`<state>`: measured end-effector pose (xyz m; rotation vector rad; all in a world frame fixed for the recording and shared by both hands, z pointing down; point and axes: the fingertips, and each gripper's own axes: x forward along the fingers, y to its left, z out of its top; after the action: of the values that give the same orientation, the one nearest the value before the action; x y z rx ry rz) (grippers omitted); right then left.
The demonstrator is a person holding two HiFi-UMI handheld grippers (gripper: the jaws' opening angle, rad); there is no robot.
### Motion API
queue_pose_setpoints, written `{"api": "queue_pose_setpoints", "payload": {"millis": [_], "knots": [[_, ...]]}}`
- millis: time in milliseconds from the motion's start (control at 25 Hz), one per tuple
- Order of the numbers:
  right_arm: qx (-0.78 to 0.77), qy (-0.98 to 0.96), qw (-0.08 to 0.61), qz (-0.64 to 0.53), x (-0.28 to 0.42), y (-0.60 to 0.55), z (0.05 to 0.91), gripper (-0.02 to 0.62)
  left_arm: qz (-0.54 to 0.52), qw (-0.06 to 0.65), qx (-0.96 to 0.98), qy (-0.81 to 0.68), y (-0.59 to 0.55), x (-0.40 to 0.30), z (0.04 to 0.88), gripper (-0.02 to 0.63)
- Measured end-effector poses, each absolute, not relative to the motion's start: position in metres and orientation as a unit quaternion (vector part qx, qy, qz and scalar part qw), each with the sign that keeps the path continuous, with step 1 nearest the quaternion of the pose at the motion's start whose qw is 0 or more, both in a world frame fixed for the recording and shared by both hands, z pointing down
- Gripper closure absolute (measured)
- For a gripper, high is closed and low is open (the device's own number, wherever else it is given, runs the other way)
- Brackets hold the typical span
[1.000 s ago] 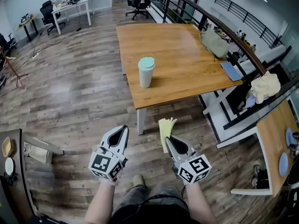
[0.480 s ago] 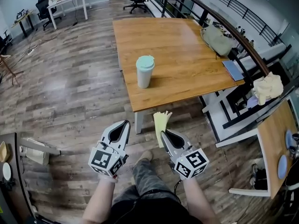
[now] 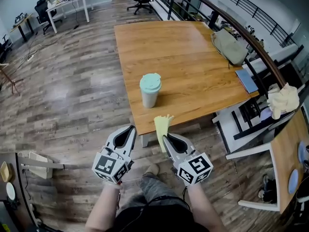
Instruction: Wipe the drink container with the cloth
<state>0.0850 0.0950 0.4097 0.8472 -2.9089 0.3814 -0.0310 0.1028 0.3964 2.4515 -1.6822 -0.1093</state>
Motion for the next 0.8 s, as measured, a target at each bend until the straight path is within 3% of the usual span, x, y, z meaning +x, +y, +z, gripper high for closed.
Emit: {"api": "queue_pose_setpoints", "payload": {"millis": [240, 440, 560, 640, 800], "knots": [[0.276, -0.951, 0.043, 0.137, 0.064, 0.054, 0.415, 0.561, -0.032, 0.093, 0.830, -0.549, 0.054, -0.035, 0.404, 0.602], [0.288, -0.947, 0.040, 0.138, 0.065, 0.021, 0.416, 0.561, -0.027, 0.100, 0.835, -0.541, 0.014, -0.033, 0.410, 0.523], [0.298, -0.943, 0.042, 0.140, 0.068, 0.004, 0.419, 0.561, -0.023, 0.098, 0.832, -0.545, -0.009, -0.034, 0.414, 0.412], [0.306, -0.940, 0.043, 0.147, 0.071, -0.005, 0.423, 0.561, -0.015, 0.095, 0.832, -0.547, -0.024, -0.032, 0.417, 0.292], [0.321, -0.933, 0.050, 0.156, 0.071, -0.017, 0.431, 0.561, 0.004, 0.088, 0.842, -0.532, -0.046, -0.026, 0.422, 0.219]]}}
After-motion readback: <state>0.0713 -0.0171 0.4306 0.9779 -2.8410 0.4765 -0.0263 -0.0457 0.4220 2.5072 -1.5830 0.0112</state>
